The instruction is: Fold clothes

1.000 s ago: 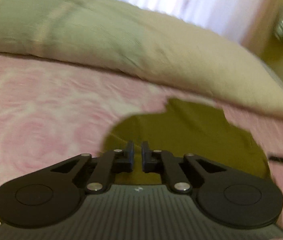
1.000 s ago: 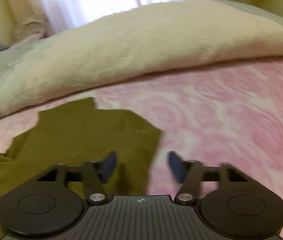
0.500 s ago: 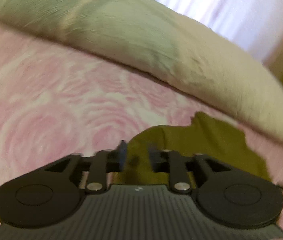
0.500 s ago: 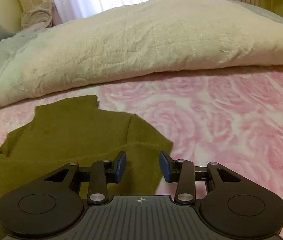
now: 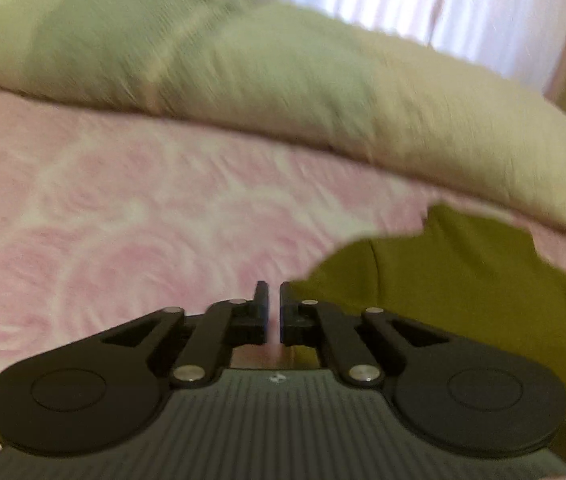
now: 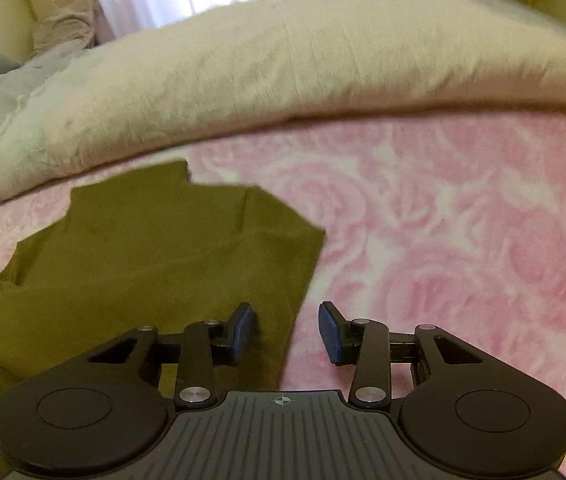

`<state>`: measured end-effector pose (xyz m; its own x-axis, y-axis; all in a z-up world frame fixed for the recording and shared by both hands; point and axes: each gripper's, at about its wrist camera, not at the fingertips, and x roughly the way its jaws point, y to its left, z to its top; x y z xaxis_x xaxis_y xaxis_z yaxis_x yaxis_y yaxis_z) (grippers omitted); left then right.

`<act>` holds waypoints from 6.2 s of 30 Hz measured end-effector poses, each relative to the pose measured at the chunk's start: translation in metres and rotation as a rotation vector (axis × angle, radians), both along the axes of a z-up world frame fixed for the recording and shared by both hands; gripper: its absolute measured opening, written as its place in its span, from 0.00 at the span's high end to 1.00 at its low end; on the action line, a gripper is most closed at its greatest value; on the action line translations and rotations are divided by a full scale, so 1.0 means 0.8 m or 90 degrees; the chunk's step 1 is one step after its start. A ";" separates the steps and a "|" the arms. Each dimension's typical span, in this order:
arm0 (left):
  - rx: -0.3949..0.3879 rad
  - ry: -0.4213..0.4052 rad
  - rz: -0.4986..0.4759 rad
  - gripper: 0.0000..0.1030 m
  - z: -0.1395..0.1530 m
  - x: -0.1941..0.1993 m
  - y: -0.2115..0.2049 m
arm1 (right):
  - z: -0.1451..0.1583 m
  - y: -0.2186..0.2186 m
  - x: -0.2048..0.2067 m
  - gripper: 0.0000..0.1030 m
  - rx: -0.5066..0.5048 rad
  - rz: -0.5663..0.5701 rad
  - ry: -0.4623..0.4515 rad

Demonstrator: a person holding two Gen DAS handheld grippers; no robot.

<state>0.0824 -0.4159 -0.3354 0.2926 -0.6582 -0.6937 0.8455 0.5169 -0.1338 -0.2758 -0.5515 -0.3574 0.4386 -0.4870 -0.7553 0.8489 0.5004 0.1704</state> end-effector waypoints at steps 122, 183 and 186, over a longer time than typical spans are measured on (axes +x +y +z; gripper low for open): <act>0.009 -0.041 -0.177 0.89 -0.025 -0.070 -0.041 | -0.018 -0.051 0.046 0.92 0.014 -0.031 -0.030; 0.179 0.009 -0.210 0.56 0.306 -0.202 0.442 | 0.284 0.545 -0.049 0.15 0.076 -0.075 0.092; 0.180 0.010 -0.210 0.56 0.307 -0.217 0.430 | 0.285 0.529 -0.060 0.15 0.075 -0.067 0.089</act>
<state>-0.0913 -0.0718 -0.0897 0.0864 -0.4988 -0.8624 0.9706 0.2375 -0.0401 -0.3238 -0.1284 -0.1294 0.2770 -0.4290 -0.8598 0.9150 0.3908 0.0998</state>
